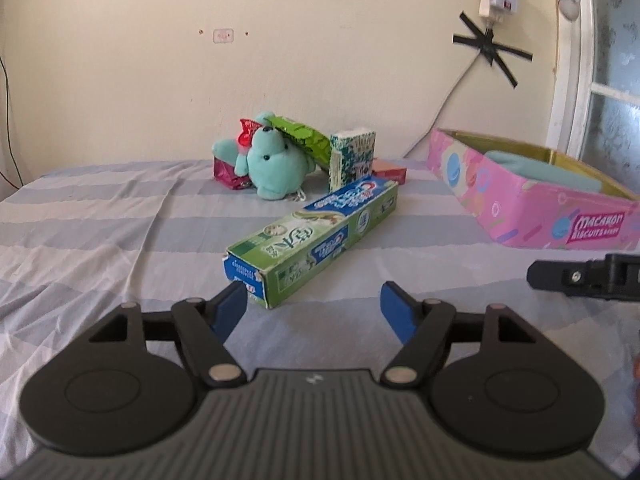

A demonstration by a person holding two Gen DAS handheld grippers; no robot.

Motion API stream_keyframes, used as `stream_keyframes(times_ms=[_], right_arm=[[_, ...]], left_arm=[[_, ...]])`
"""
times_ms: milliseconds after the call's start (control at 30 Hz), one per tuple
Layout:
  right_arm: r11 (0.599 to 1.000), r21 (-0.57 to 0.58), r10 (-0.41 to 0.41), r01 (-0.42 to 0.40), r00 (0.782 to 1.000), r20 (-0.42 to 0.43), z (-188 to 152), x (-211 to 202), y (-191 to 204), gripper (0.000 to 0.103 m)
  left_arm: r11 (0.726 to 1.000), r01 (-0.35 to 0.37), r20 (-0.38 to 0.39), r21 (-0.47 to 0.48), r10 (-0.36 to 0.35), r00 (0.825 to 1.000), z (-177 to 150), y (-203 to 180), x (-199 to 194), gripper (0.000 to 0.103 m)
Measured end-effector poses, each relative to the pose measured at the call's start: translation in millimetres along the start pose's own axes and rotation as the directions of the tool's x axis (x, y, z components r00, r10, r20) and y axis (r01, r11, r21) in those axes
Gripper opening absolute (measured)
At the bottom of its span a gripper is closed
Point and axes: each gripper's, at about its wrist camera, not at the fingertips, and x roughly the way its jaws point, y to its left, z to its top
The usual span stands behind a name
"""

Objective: Organize objects
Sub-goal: 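Move the left tool toward the green toothpaste box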

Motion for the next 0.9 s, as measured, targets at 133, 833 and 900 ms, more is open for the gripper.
stream_keyframes(times_ms=[133,833,900], right_arm=[[1.0,-0.004,-0.001,0.001,1.0,-0.001,-0.2,-0.1,0.7,0.097],[1.0,0.0,0.013,-0.013,1.0,-0.001,-0.2,1.3,-1.7,0.098],[1.0,0.003,0.017,-0.017,1.0,-0.003,0.3,1.6,-2.1,0.098]], left_arm=[[1.0,0.013,0.022,-0.02,-0.012,1.0,-0.3,1.8,-3.6,0.076],[1.0,0.008,0.075,-0.026,-0.006,0.997,5.1,3.3,-11.1,0.09],[1.0,-0.015,0.108,0.009,0.014,0.994,9.8,0.1,-13.5,0.092]])
